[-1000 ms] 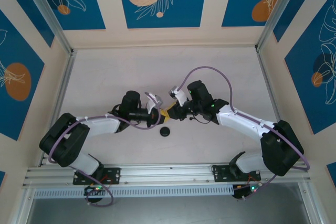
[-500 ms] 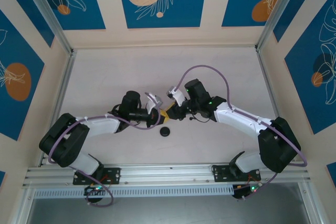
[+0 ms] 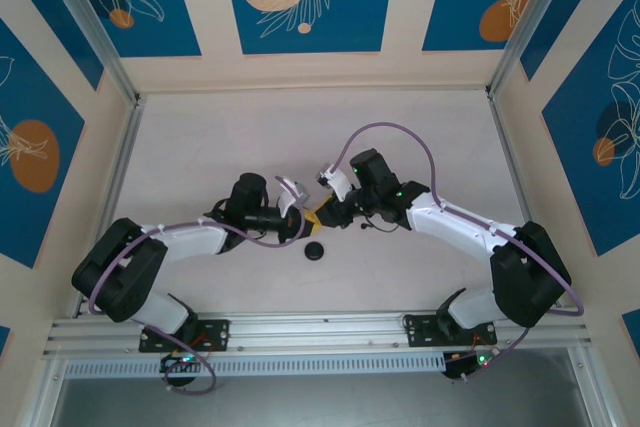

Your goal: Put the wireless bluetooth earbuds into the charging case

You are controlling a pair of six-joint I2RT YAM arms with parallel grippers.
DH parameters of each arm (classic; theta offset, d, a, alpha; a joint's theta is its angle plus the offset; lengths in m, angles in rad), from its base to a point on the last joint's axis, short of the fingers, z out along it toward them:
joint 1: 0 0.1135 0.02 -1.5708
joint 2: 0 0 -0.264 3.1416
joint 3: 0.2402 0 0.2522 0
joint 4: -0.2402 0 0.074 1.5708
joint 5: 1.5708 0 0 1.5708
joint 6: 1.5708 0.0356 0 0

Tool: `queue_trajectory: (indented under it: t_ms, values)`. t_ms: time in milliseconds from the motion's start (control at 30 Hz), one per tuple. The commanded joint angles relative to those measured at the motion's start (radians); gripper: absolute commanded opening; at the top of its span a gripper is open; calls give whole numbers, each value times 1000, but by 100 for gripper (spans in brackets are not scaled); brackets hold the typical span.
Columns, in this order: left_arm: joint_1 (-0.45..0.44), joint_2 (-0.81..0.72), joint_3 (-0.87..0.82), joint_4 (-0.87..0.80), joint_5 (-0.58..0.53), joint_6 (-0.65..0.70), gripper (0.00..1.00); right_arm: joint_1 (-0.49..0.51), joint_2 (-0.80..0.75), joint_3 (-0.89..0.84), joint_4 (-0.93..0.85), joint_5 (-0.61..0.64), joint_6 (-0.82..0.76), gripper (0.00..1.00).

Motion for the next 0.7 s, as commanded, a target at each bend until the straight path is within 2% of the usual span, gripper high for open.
queue_trajectory:
  t_ms: [0,667]
  values:
    - [-13,-53,12,58,76,44,12,-15,27,27,-66,47,-3,26]
    - [-29,-90,19,-77,50,177,12,0,3,53,-128,69,-137,25]
